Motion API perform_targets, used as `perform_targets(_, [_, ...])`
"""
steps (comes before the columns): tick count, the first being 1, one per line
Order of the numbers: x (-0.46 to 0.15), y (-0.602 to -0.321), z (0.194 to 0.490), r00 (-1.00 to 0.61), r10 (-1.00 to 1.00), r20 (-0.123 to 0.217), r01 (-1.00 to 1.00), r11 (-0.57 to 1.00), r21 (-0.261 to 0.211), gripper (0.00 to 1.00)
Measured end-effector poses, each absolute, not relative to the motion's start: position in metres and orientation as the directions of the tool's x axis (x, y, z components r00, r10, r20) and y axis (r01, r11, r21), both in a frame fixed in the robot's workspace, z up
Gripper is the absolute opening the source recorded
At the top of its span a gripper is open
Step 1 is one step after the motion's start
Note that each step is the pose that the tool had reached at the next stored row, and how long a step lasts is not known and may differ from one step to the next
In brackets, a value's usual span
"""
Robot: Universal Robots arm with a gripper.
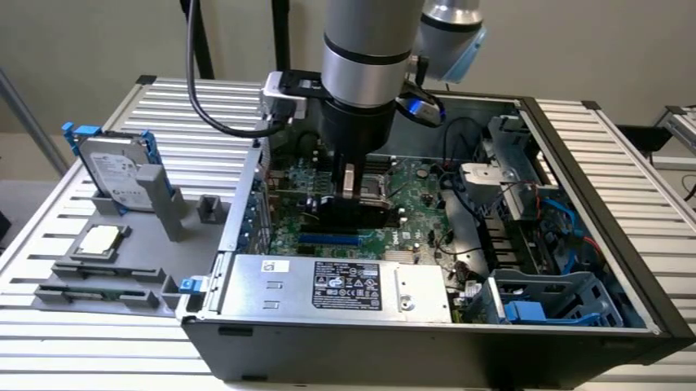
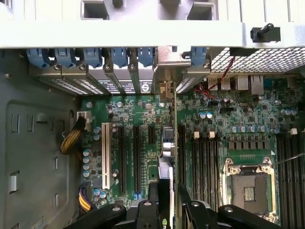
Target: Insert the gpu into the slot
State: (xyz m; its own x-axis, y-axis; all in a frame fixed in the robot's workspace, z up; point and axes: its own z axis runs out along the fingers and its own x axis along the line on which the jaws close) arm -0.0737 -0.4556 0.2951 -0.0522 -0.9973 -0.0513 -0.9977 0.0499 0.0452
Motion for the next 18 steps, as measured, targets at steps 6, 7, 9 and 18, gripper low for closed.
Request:
perform_targets(6, [-0.07,-0.456,0.289,-0.053,-0.997,-0.05,-0.997,0.05,0.062,0.26])
perform_targets(7, [-0.07,-0.456,0.289,-0.053,-0.997,-0.05,-0.997,0.05,0.063,0.26])
perform_targets(9, [-0.07,-0.456,0.287,-0.053,-0.997,-0.05,-0.997,0.05,0.064,0.26])
perform_targets(18, [-0.07,-0.454,0.277,-0.053,-0.997,-0.049,-0.997,0.05,0.065,0.26])
